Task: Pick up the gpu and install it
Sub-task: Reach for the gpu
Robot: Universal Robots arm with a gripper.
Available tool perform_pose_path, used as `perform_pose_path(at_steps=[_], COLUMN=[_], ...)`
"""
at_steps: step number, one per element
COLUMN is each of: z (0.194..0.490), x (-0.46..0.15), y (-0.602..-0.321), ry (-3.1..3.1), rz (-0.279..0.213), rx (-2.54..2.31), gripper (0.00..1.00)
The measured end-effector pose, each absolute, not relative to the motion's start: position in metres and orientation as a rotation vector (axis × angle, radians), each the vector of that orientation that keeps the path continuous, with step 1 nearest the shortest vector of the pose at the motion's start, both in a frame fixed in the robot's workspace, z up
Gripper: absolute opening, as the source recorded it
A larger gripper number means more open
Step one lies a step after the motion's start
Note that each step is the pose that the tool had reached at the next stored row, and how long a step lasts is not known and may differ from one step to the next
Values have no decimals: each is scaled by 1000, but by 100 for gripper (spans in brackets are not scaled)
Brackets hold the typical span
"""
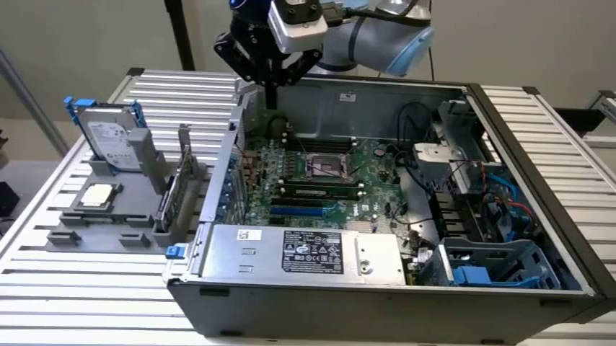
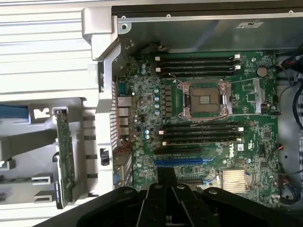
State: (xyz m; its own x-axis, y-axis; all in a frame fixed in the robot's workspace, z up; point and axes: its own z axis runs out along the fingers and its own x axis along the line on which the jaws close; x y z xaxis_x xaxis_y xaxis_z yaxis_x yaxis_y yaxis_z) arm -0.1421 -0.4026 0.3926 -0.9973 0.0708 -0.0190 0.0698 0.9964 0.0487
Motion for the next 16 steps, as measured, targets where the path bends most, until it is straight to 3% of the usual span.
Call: perform_pose_path(at_steps=[16], z=[391], x=[-214], y=[-418], ry=[3117], rz=[75], rx=[110], gripper=[0])
